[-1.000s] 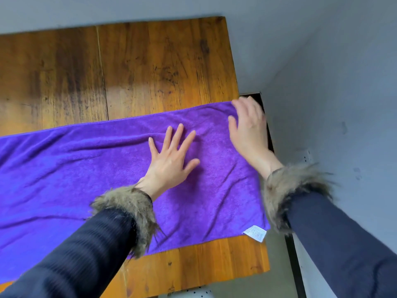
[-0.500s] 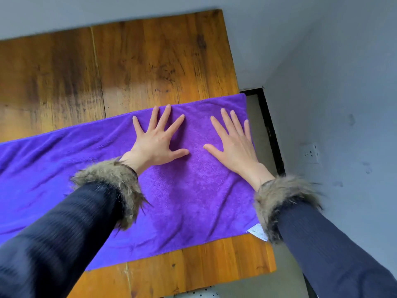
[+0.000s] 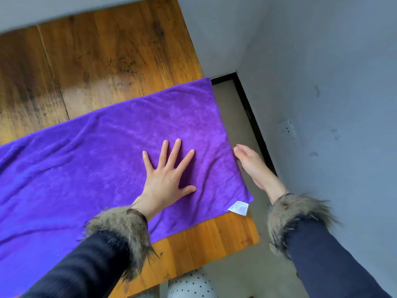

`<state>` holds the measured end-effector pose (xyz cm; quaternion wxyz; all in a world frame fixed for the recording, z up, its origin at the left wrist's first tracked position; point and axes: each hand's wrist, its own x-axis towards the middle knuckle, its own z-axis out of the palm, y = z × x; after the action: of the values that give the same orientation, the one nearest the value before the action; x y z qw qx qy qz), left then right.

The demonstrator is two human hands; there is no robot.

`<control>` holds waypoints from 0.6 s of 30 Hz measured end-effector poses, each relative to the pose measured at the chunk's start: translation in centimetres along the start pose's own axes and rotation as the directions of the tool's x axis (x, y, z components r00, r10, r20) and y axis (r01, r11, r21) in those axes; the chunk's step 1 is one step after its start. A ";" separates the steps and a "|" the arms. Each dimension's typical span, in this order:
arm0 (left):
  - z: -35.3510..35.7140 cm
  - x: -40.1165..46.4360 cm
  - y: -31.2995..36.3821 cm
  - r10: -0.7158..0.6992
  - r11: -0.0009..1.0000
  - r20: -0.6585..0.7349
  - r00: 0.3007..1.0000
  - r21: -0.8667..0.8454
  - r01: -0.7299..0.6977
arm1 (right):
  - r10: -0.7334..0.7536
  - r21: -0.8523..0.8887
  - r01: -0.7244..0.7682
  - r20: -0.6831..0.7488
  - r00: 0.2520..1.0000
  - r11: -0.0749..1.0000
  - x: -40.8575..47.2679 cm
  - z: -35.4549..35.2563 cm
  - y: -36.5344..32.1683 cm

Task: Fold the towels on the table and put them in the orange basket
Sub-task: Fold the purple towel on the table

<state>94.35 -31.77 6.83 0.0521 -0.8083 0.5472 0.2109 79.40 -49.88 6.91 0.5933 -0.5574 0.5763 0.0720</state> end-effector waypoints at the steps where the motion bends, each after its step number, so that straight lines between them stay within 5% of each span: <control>1: -0.1 0.0 0.0 -0.005 1.000 0.009 1.000 -0.005 0.005 | 0.017 0.042 -0.017 0.013 1.000 0.999 0.1 -0.2 0.1; 6: -0.4 0.1 0.2 -0.022 0.999 0.062 0.998 -0.041 0.024 | -0.022 0.130 0.025 -0.021 1.000 0.991 -0.8 -1.1 0.1; 12: -1.7 0.0 1.1 -0.034 0.989 0.081 0.996 -0.139 0.045 | -0.155 -0.112 0.138 -0.161 0.975 0.984 -3.1 -1.1 -1.6; 18: -1.9 -2.6 1.7 -0.120 0.841 -0.199 0.973 -0.542 -0.007 | -0.303 -0.245 0.284 -0.041 0.952 0.927 -6.1 2.9 -5.4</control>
<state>92.57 -30.77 9.84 -0.2330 -0.8247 0.4441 0.2615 83.12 -46.28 13.82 0.5040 -0.7061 0.4966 0.0285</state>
